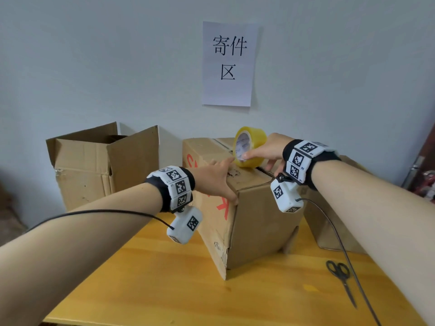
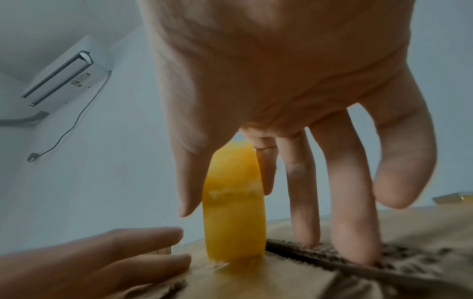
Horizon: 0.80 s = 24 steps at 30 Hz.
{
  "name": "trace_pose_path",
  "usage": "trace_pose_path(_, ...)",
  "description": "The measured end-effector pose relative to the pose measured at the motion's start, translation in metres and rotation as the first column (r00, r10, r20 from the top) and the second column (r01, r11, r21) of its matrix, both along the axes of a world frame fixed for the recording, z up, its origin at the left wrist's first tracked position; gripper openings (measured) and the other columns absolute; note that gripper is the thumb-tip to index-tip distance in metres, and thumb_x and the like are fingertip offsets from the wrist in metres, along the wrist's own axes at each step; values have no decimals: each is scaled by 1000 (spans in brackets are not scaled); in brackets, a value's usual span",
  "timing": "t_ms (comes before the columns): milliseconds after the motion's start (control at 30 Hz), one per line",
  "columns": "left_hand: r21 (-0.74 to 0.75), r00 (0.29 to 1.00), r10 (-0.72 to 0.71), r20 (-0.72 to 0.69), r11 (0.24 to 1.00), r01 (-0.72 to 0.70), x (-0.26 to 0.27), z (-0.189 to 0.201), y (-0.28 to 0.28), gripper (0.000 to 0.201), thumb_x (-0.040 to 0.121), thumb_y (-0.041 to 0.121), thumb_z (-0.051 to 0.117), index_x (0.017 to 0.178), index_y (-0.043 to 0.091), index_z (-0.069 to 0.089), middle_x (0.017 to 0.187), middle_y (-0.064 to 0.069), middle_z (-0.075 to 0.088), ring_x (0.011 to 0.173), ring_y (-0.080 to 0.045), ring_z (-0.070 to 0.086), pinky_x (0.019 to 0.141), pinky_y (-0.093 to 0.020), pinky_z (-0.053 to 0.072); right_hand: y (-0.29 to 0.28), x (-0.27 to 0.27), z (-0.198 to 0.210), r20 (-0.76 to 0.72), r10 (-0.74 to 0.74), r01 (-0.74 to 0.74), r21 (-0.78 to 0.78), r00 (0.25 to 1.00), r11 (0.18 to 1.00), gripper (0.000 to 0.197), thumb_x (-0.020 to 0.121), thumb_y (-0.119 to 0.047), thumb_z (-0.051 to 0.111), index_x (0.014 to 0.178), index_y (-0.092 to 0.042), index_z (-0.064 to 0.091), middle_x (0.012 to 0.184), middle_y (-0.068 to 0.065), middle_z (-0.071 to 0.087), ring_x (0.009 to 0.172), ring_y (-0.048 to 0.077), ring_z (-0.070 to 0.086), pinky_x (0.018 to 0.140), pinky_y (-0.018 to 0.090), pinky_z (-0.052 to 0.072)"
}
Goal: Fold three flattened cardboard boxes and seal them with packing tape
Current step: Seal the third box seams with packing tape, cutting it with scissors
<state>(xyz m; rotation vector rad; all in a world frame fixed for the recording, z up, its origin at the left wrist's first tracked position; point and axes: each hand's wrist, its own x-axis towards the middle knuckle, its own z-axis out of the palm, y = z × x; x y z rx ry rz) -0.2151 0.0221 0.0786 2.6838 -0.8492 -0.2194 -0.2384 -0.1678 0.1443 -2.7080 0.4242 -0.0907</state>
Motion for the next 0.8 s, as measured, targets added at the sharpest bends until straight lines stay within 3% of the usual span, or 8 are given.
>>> trace_pose_path(100,15,999,42,-29,999,-42,9,1,10,137,52,66,76,157,33,-6,162,-3,22,146,-24,28,117,-45,33,2,10,-5,34,-9,8,41,999,999,70,70,-68,77,111,-17,51,83,10,76,70,25,74,72,40,62)
trace_pose_path(267,1,997,41,-70,999,-41,25,7,20,116,78,32,81,159,21,-1,163,0,25,144,-22,34,117,-37,33,7,23,-7,93,-30,20,103,995,995,66,75,-67,73,111,-16,53,90,10,73,77,27,73,79,39,59)
trace_pose_path(367,42,997,6,-83,999,-2,28,13,16,114,80,38,80,159,20,-1,160,-6,30,141,-24,39,116,-39,35,6,30,-4,112,-37,16,177,993,984,64,75,-64,75,108,-15,51,92,10,73,80,29,74,79,40,60)
trace_pose_path(500,-87,997,-33,-74,996,26,23,13,3,113,79,47,80,158,21,3,158,-3,35,142,-21,38,108,-27,32,7,37,2,161,-30,-5,212,986,977,64,74,-60,78,110,-13,54,93,7,70,84,28,72,85,41,59)
trace_pose_path(633,-43,998,-4,67,999,7,23,7,-6,116,68,59,83,154,18,16,146,-6,50,129,-25,51,108,-43,44,6,42,-2,199,-58,3,269,978,963,62,71,-52,82,104,-6,56,95,11,69,85,27,69,76,35,57)
trace_pose_path(800,-72,972,18,236,997,0,19,0,-17,111,66,67,79,150,19,25,129,-3,60,118,-27,58,96,-36,48,5,54,-12,239,-45,-62,421,970,905,84,37,-50,82,107,-7,63,100,12,72,93,30,73,85,47,60)
